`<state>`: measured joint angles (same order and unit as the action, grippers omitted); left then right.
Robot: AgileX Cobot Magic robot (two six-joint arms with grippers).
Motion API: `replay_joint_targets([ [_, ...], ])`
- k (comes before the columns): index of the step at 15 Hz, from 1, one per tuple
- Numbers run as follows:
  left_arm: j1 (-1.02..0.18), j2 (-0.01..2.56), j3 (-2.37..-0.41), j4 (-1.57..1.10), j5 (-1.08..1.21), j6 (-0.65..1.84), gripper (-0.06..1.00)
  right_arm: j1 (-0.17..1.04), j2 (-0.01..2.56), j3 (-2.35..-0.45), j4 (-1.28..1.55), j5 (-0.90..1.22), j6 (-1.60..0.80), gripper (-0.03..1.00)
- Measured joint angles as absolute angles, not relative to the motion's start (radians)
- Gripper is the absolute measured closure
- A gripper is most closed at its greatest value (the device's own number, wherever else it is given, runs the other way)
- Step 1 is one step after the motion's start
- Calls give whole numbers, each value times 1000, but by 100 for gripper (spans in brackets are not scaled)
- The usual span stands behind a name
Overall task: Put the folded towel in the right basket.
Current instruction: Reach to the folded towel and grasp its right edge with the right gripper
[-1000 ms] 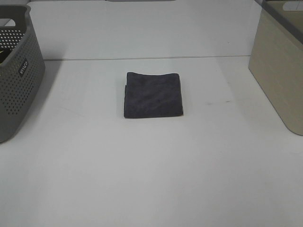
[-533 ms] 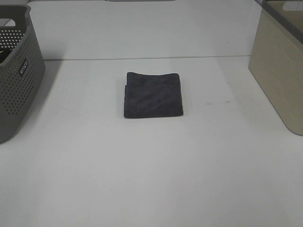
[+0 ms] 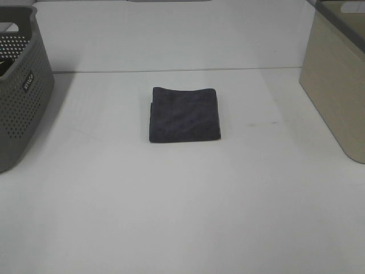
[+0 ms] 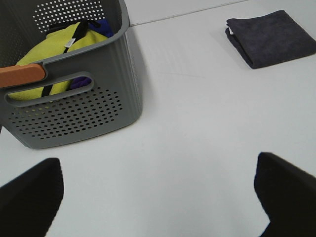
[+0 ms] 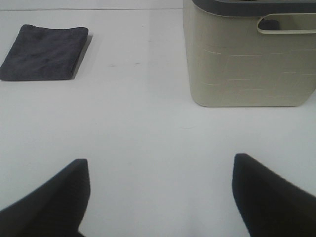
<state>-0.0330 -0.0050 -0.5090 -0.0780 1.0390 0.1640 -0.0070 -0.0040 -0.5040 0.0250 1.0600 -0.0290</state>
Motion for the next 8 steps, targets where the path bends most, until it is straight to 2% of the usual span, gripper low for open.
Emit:
replay_joint_targets([
  [8, -33, -5, -509, -78, 1039, 164, -4, -7, 3, -504, 26, 1060, -28, 23],
])
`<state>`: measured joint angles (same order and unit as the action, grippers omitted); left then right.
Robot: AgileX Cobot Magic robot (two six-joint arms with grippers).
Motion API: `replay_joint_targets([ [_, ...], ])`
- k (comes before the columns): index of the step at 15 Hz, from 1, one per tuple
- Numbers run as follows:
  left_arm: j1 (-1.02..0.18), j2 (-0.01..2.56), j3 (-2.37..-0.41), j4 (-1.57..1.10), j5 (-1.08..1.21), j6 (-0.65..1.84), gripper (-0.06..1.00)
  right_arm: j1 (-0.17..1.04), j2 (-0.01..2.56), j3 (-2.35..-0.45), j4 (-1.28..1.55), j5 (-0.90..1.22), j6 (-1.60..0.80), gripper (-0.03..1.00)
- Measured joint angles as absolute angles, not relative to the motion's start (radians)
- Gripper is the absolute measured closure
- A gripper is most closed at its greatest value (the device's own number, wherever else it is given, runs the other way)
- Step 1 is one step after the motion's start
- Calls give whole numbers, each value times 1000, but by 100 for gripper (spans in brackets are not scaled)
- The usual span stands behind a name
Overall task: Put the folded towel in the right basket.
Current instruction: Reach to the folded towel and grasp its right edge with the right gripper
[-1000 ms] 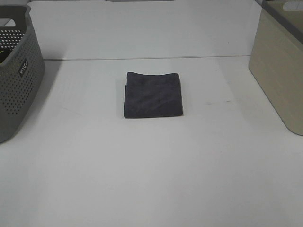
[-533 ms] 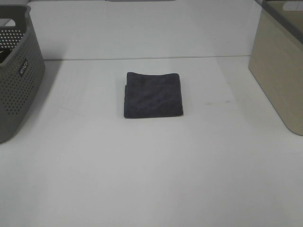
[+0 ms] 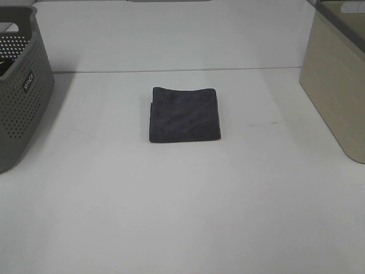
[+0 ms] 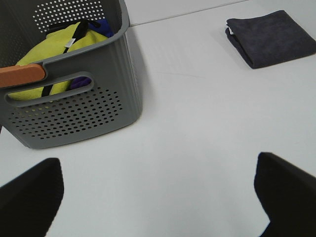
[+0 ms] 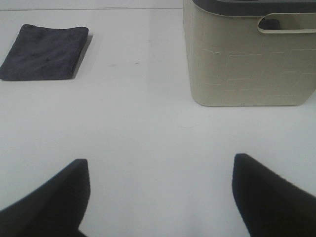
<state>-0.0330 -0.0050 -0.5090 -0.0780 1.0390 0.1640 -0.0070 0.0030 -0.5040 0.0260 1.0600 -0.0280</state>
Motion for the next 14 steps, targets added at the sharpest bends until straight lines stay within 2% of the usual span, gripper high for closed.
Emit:
replay_joint_targets([
  [2, -33, -5, -509, -78, 1039, 164, -4, -7, 87, -523, 29, 1023, -24, 23],
  [7, -33, -5, -509, -78, 1039, 164, -4, -7, 499, -647, 30, 800, -21, 23],
  [14, -33, -5, -509, -78, 1039, 164, -4, -7, 1068, -954, 62, 769, -16, 23],
])
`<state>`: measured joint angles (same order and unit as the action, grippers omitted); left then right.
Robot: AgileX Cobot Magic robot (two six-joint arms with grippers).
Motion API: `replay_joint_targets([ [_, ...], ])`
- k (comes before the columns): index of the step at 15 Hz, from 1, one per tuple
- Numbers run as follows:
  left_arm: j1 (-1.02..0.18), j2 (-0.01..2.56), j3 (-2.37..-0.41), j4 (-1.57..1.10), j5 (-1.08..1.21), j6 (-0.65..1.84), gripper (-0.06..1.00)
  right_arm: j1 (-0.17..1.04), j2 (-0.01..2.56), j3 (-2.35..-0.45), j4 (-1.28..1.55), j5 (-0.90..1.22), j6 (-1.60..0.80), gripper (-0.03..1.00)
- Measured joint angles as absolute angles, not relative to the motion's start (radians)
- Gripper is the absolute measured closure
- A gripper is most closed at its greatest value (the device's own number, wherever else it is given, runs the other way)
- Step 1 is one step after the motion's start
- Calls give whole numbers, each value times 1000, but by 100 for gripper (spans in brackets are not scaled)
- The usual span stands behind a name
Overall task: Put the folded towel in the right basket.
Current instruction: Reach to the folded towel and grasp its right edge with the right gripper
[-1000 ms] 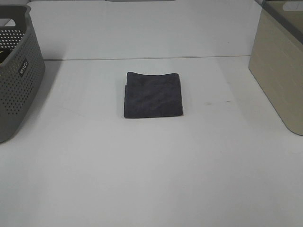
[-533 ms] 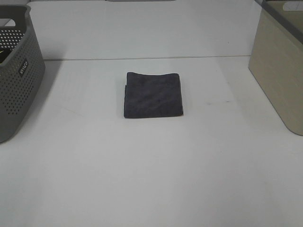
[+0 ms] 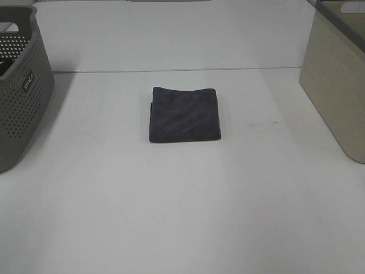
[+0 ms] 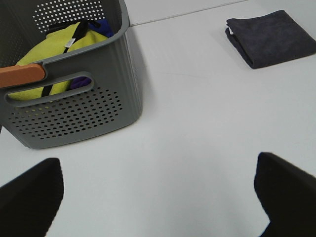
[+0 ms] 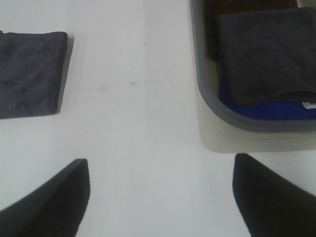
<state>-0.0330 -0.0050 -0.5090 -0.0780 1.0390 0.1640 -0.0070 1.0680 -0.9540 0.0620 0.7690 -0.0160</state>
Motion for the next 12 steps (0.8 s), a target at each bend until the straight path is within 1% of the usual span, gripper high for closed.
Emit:
replay_joint_targets([
  [1, -33, -5, -509, -78, 1039, 164, -4, -7, 1203, -1050, 148, 769, -74, 23],
  [2, -33, -5, -509, -78, 1039, 164, -4, -7, 1258, -1101, 213, 776, -128, 23],
  [5, -33, -5, -509, -78, 1039, 164, -4, -6, 1393, -1206, 400, 778, -252, 23],
  [6, -33, -5, -509, -78, 1039, 164, -4, 11, 1433, -1229, 421, 774, -278, 23],
  [10, -33, -5, -509, -78, 1039, 164, -4, 208, 1606, -1318, 420, 737, -301, 24],
  [12, -33, -5, -509, -78, 1039, 164, -4, 255, 1699, -1373, 425, 737, -300, 24],
])
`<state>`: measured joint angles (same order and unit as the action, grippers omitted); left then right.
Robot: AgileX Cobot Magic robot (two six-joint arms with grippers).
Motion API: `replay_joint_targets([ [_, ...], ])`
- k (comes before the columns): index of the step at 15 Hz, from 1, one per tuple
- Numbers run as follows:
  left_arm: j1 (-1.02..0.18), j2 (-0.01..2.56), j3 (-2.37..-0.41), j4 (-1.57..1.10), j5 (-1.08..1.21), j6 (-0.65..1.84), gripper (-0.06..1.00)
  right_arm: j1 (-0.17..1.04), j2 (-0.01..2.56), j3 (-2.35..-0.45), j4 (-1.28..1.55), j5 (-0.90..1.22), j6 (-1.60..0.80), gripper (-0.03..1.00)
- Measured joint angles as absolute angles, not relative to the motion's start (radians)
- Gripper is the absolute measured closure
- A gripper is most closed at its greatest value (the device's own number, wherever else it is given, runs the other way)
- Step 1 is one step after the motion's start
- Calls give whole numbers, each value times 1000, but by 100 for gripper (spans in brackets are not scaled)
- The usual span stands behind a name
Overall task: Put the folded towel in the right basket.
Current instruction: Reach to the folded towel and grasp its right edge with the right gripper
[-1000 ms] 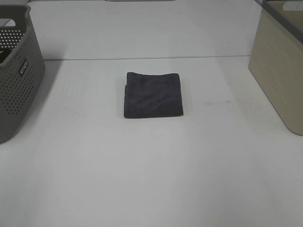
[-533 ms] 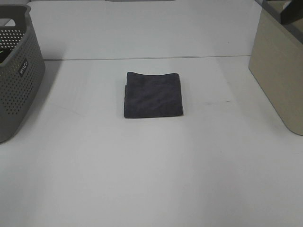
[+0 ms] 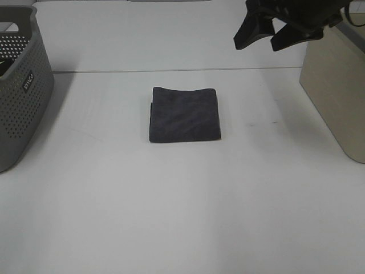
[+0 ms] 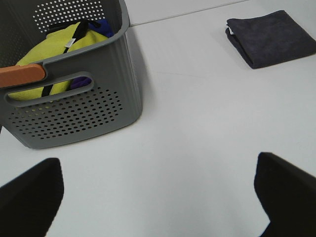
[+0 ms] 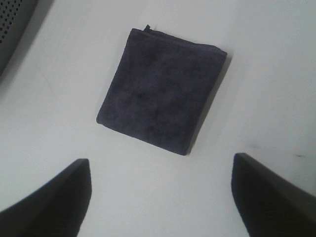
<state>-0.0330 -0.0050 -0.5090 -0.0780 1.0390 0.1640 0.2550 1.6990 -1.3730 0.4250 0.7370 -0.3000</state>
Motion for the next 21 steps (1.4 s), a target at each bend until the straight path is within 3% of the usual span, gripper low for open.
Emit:
replay_joint_targets([
  [8, -33, -5, -509, -78, 1039, 164, -4, 257, 2057, -1555, 496, 789, -295, 24],
  [14, -33, -5, -509, -78, 1039, 164, -4, 257, 2421, -1907, 513, 982, -294, 28],
  [19, -33, -5, -509, -78, 1039, 164, -4, 257, 2516, -1997, 560, 1007, -285, 30],
  [20, -33, -5, -509, -78, 1039, 164, -4, 257, 2523, -1999, 578, 1001, -285, 34],
  [21, -33, -5, -509, -78, 1039, 164, -4, 257, 2526, -1999, 589, 995, -285, 44],
])
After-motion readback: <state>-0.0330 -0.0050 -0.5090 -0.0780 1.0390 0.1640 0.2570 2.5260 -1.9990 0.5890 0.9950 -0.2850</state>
